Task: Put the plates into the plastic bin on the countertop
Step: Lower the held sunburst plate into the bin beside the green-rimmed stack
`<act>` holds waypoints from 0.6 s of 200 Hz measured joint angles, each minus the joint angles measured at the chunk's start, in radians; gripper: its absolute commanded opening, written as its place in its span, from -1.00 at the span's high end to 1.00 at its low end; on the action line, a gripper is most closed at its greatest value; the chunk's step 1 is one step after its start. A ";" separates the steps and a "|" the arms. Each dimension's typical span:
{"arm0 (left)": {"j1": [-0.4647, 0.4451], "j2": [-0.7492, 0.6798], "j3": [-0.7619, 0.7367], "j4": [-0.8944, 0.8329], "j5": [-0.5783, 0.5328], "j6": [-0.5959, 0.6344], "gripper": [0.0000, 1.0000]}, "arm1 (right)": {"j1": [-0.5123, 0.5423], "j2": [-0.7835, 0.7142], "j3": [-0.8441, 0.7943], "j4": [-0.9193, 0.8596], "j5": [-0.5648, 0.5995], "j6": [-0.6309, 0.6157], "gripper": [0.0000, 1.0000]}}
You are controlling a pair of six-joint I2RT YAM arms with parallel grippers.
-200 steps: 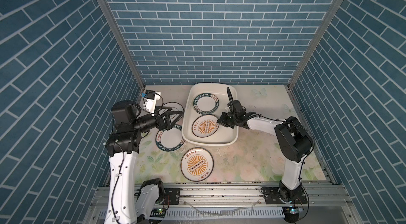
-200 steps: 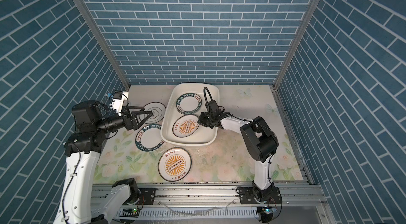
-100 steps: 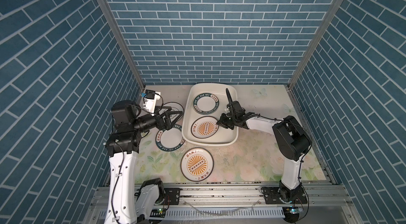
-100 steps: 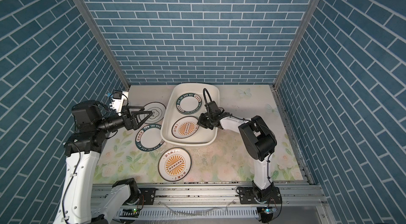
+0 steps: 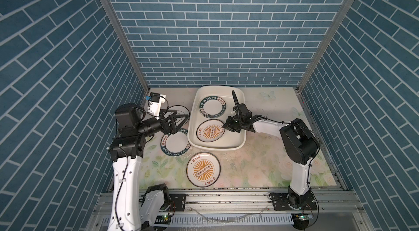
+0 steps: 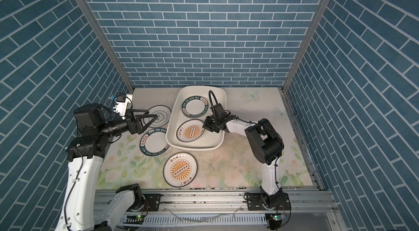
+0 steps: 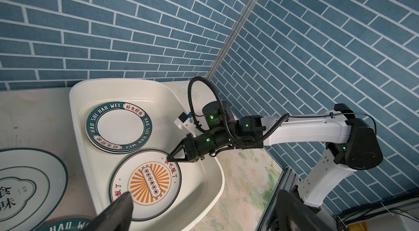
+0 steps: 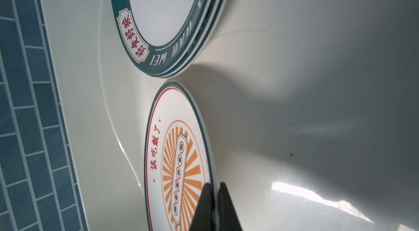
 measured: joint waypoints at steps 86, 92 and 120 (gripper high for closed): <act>0.001 0.000 0.000 0.000 0.003 0.000 -0.99 | -0.001 0.014 0.000 -0.028 0.012 -0.002 0.61; 0.002 0.000 0.000 0.000 0.003 -0.001 -0.99 | -0.001 0.015 0.000 -0.029 0.012 -0.002 0.60; 0.002 0.000 0.000 0.000 0.003 -0.001 -0.99 | -0.005 0.021 0.000 -0.032 0.013 -0.015 0.59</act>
